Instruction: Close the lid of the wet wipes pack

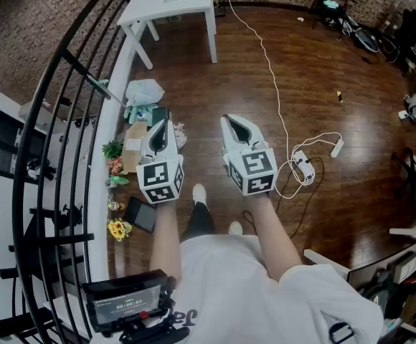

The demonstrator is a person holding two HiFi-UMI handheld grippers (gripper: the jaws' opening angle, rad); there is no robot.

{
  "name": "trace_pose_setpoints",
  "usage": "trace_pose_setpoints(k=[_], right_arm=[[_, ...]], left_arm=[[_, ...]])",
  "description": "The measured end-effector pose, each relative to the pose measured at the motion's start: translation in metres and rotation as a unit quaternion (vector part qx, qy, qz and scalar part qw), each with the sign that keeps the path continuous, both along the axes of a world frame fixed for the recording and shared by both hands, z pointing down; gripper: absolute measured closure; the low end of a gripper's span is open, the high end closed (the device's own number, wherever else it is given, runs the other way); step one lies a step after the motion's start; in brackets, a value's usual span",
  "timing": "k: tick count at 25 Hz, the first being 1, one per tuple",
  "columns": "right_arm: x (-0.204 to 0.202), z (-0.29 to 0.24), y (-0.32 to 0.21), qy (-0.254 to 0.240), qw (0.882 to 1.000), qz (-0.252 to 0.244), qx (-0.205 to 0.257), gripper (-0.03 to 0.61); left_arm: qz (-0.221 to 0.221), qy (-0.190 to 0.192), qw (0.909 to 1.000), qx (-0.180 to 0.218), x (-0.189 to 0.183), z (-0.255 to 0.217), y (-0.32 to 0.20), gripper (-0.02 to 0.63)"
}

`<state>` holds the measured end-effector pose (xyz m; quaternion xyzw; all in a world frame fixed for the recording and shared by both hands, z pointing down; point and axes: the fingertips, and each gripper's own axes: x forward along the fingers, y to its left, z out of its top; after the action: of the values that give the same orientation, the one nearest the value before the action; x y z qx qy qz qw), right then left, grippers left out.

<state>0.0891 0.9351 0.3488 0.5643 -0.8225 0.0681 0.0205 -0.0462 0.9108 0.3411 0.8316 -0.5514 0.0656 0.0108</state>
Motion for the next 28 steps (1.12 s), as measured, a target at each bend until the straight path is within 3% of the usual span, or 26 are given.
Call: trace_pose_setpoints(k=[13, 21, 28], right_arm=[[-0.076, -0.017, -0.161, 0.017, 1.000, -0.017, 0.011, 0.588], [-0.144, -0.002, -0.219, 0.039, 0.999, -0.035, -0.011, 0.588], [-0.135, 0.016, -0.277, 0.037, 0.999, -0.029, -0.028, 0.588]], left_arm=[[0.017, 0.008, 0.9995, 0.025, -0.054, -0.025, -0.168, 0.597], [0.034, 0.026, 0.9991, 0.004, -0.083, -0.011, -0.237, 0.597], [0.034, 0.025, 0.9990, -0.016, -0.077, 0.010, -0.289, 0.597]])
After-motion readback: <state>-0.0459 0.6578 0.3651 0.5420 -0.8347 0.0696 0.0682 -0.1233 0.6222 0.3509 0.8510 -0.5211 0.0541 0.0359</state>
